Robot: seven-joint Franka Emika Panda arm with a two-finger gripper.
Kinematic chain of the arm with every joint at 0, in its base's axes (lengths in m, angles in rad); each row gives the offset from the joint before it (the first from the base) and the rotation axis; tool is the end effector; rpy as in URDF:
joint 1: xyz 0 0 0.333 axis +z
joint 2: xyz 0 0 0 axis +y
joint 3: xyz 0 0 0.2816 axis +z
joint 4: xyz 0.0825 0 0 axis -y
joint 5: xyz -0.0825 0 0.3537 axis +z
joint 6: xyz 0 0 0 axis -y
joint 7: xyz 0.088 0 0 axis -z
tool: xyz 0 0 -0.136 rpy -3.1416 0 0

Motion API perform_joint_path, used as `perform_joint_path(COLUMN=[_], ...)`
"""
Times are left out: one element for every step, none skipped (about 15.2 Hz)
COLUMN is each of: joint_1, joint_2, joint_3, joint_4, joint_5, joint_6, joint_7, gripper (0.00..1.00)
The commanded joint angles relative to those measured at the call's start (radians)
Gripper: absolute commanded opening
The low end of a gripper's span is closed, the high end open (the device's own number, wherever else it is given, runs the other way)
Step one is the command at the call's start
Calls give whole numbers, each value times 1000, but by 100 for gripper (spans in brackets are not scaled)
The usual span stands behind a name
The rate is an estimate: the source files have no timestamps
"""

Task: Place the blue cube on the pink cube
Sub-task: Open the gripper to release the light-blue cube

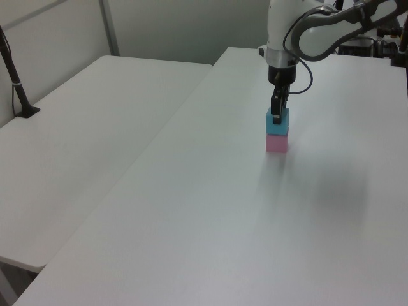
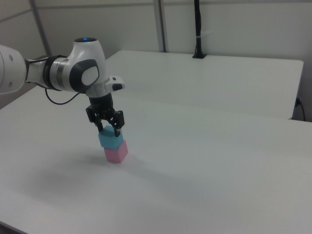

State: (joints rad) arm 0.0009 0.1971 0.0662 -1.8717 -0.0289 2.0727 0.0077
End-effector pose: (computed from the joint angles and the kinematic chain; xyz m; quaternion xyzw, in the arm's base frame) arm 0.5737 0.0352 0.3611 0.9993 0.0360 0.0024 0.0061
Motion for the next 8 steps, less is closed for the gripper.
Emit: perform_joint_path(joint_1=[8,8,8,7,5,2,-5,-21], joint_2=[-10,-10,-10,-10,-12,-13,-22,-45], joint_3=[-3,-3,-3,-3,-3,-3,-3,-3], joint_4=[-17,-17,-17,-17,-14,-11,-7,-1], joint_5=[-25,-32,-34,-34,-34,-34,-32,-31], joint_6=[23,24,23,23,20,15,6,-28], joint_7=[28,28,29,29,29,29,34,58], gripper=[85,86,86,87,88,92,95,100])
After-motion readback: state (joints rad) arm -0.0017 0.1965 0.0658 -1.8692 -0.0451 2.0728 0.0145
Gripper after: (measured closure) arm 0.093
